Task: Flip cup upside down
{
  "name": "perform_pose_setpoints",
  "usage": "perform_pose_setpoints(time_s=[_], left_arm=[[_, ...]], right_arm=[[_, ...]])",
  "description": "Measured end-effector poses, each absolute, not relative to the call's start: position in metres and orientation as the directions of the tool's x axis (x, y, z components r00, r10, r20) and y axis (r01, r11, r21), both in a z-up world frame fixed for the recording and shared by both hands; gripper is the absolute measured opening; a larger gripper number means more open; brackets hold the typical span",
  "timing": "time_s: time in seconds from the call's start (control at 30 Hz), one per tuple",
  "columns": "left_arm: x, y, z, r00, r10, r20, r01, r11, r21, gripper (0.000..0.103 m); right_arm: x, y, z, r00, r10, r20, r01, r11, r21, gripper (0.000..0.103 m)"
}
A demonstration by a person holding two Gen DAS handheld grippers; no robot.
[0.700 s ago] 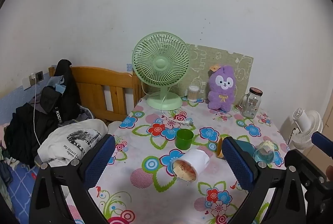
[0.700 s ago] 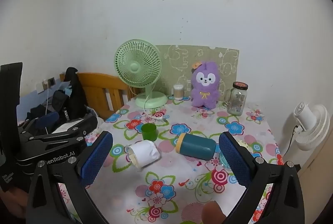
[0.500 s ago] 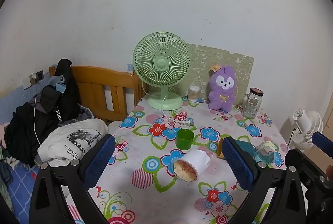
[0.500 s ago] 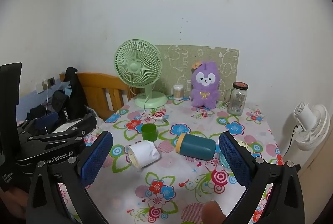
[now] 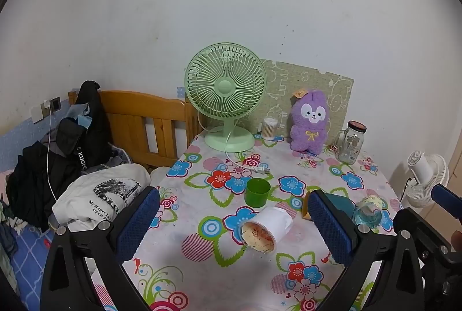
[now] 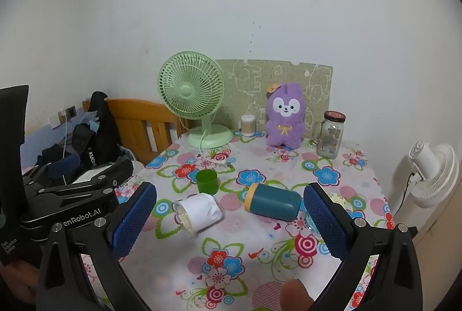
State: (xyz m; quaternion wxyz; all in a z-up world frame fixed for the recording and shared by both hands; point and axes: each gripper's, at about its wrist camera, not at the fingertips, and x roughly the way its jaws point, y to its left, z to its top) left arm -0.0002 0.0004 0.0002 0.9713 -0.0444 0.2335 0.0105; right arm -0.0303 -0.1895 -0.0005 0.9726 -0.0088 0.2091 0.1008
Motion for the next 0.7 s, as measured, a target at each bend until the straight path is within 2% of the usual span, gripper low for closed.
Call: perform_pose_setpoints(time_s=[0.7], left_arm=[[0.001, 0.008, -0.003, 0.89, 0.001, -0.457, -0.041, 0.996, -0.079, 0.103]], right_arm=[[-0.03, -0.188, -0.008, 0.885, 0.197, -0.421, -0.206, 0.978, 0.026, 0.103]])
